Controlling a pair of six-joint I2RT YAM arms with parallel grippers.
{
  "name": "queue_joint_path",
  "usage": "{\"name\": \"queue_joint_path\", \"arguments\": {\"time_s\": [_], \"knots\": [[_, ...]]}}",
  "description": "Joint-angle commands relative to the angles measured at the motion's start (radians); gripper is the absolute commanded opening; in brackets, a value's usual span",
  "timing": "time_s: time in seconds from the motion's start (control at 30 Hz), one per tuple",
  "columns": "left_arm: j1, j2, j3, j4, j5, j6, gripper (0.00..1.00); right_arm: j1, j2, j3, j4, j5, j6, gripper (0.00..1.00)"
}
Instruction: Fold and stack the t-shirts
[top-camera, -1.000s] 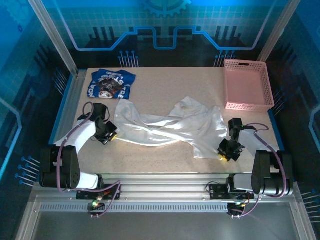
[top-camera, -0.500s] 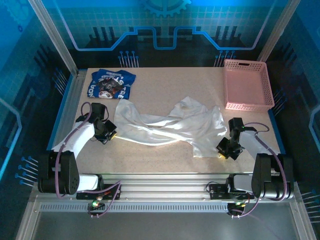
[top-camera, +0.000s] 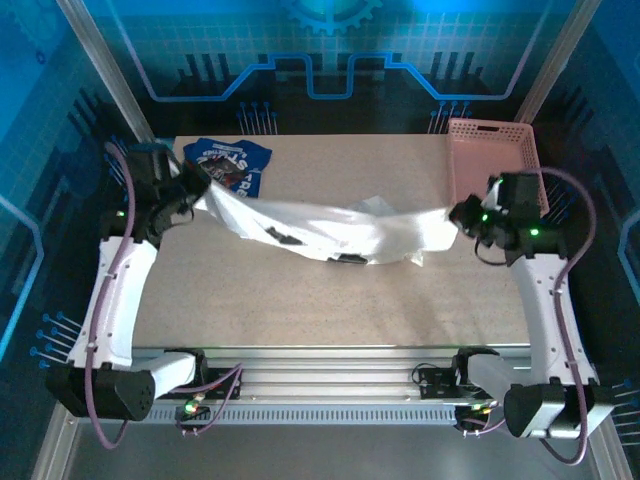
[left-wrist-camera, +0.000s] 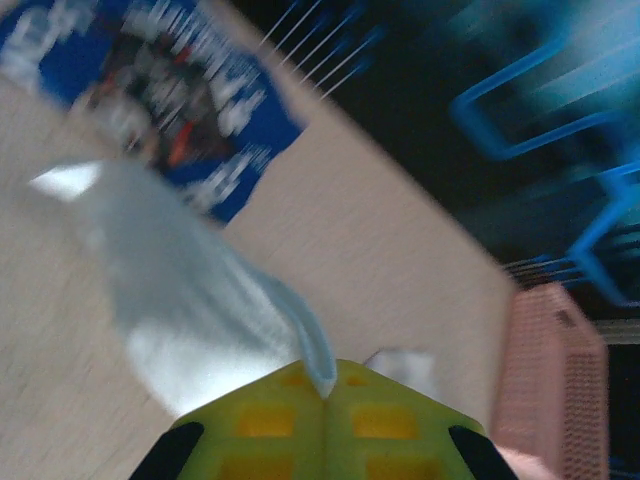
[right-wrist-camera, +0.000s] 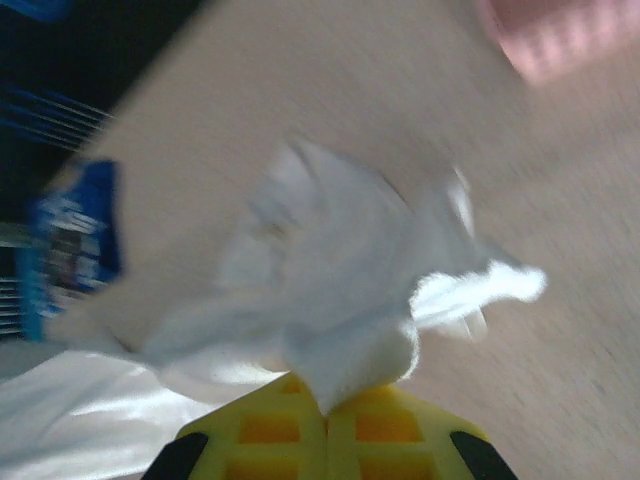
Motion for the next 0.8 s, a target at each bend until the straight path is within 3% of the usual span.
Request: {"name": "queue_joint_path", "arguments": {"time_s": [0.0,0.23,0.4,0.63,0.77], "knots": [[0.011,0.020,0.160,0.016,-0.018,0.107,0.00,-0.028,0.007,0.174,-0.007,-0.072,-0.031,0.00],[0.020,0.063,0.445,0.035,-0.003,0.179,0.00,-0.113,0.047,0.530,-0.019,-0.142,0.010,0.00],[0.020,0.065,0.554,0.041,0.009,0.216,0.00,-0.178,0.065,0.722,-0.029,-0.200,0.059,0.00],[0.021,0.041,0.594,0.065,0.047,0.232,0.00,-0.219,0.123,0.960,-0.059,-0.271,0.113,0.00],[0.020,0.041,0.558,0.087,0.060,0.231,0.00,-0.219,0.171,1.012,-0.056,-0.308,0.133,0.00]]}}
